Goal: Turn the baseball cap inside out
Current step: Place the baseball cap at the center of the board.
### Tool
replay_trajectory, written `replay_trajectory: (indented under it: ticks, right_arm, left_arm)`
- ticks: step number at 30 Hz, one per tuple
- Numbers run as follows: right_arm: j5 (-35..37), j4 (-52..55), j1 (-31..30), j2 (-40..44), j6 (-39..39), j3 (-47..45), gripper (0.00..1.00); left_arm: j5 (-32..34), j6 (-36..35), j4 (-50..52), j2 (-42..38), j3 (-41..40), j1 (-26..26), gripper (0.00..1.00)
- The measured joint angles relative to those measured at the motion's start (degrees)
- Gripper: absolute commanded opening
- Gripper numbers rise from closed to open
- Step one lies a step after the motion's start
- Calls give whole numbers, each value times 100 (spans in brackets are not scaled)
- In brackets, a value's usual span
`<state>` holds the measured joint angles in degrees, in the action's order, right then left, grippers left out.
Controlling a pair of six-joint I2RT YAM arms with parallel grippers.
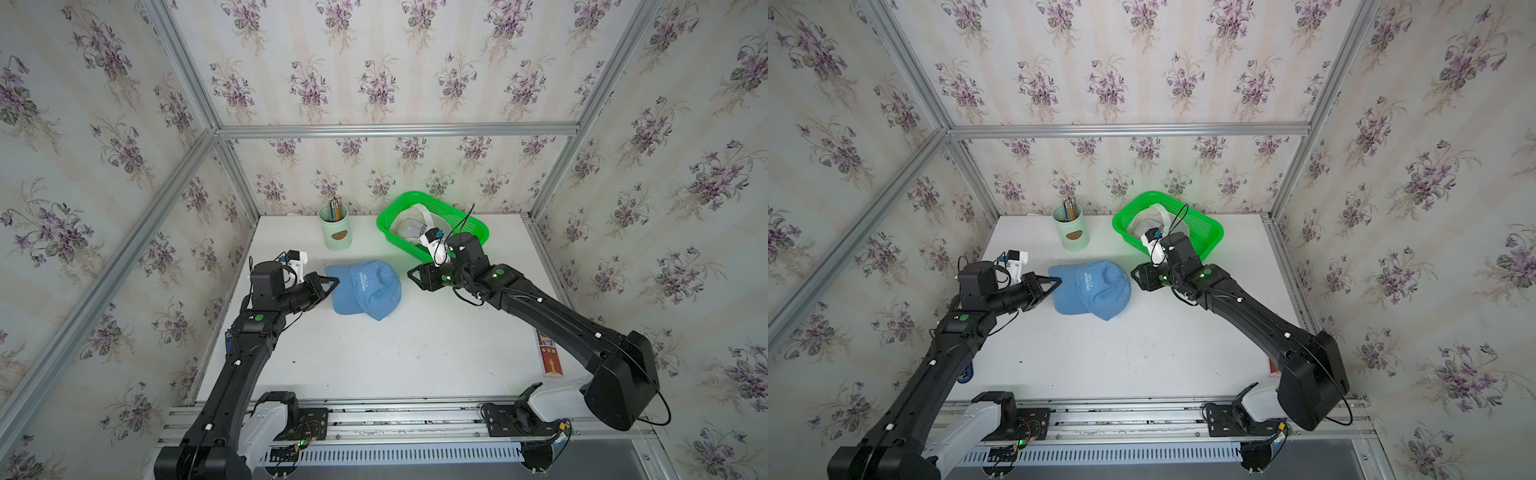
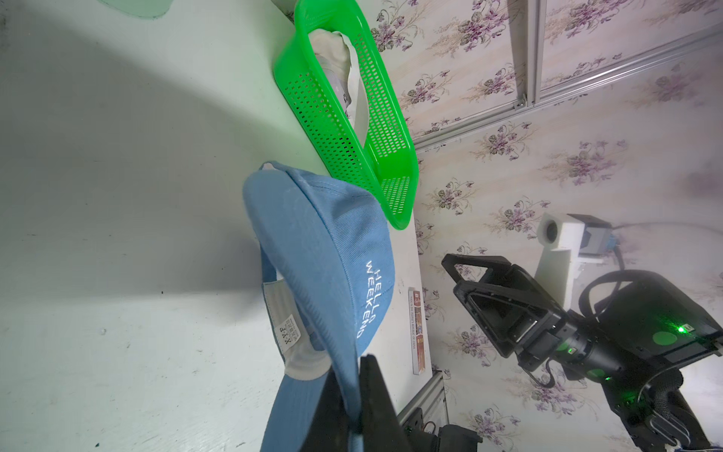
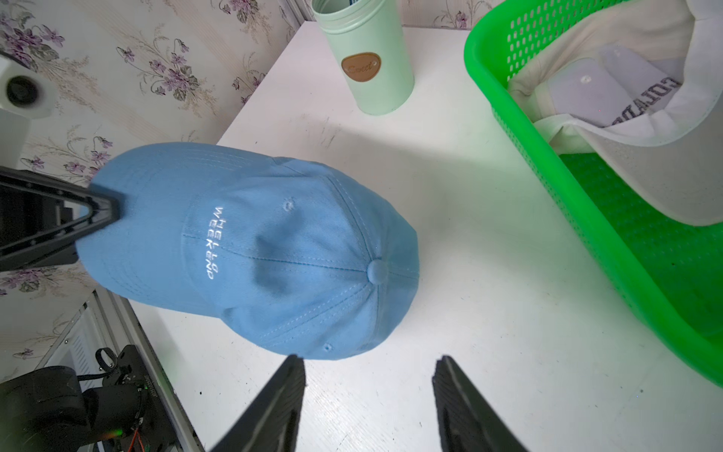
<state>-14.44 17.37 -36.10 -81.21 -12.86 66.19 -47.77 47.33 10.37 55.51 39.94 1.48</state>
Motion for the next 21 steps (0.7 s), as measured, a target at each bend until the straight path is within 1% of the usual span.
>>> replay_trajectory:
  ticks: [3,7,9,11,13,18,21]
  right_arm:
    - [9,-35,-13,-61,0,59,58]
    - [83,-26,-17,-234,2,164,57]
    - [131,-13,-22,-297,2,205,57]
    - [138,-7,-39,-343,2,247,57]
    - [146,-13,-57,-374,2,271,57]
    - [146,4,-76,-474,2,334,57]
    - [146,7,-103,-538,17,376,57]
  left_arm:
    - [-315,293,-385,90,-332,262,2]
    - [-713,249,-501,444,-221,605,3]
    - [-901,249,-584,586,-229,984,3]
    - [-1082,258,-776,730,-317,1478,3]
    - [-1198,275,-986,929,-396,1792,3]
    - [-1414,437,-1705,1287,-850,1934,3]
    - [-1478,691,-2297,1462,-1150,2022,4]
